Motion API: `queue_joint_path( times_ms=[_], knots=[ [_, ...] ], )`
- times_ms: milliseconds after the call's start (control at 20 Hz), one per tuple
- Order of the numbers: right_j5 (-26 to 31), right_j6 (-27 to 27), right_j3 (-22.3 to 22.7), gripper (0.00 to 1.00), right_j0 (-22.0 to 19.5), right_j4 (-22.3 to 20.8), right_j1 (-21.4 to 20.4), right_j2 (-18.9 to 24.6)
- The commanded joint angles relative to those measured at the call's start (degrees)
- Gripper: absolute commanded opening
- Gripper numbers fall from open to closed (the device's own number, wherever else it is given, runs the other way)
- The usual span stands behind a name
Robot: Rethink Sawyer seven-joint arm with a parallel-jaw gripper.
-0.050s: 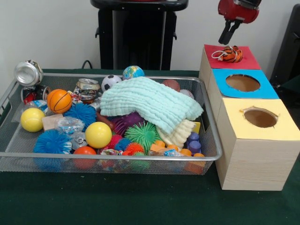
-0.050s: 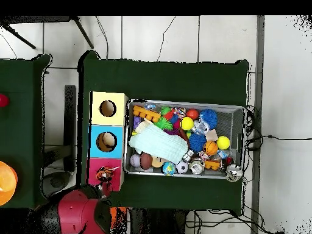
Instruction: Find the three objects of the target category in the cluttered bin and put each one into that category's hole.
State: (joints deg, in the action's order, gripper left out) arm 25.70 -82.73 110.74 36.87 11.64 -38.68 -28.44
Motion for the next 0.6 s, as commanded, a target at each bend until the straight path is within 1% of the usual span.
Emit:
queue_joint_path(
  times_ms=[50,250,400,600],
  knots=[
    [7.64,-12.04,-2.83,0.00,0.21,0.61,-2.43,5.09],
    [3.13,-11.45,-0.13,0.00,-1.86,1.99,-3.27,8.33],
    [-1.15,-10.42,2.15,0.00,-4.79,2.85,-3.20,11.88],
    [-4.49,-10.26,3.88,0.00,-6.72,2.11,-2.69,13.92]
  ],
)
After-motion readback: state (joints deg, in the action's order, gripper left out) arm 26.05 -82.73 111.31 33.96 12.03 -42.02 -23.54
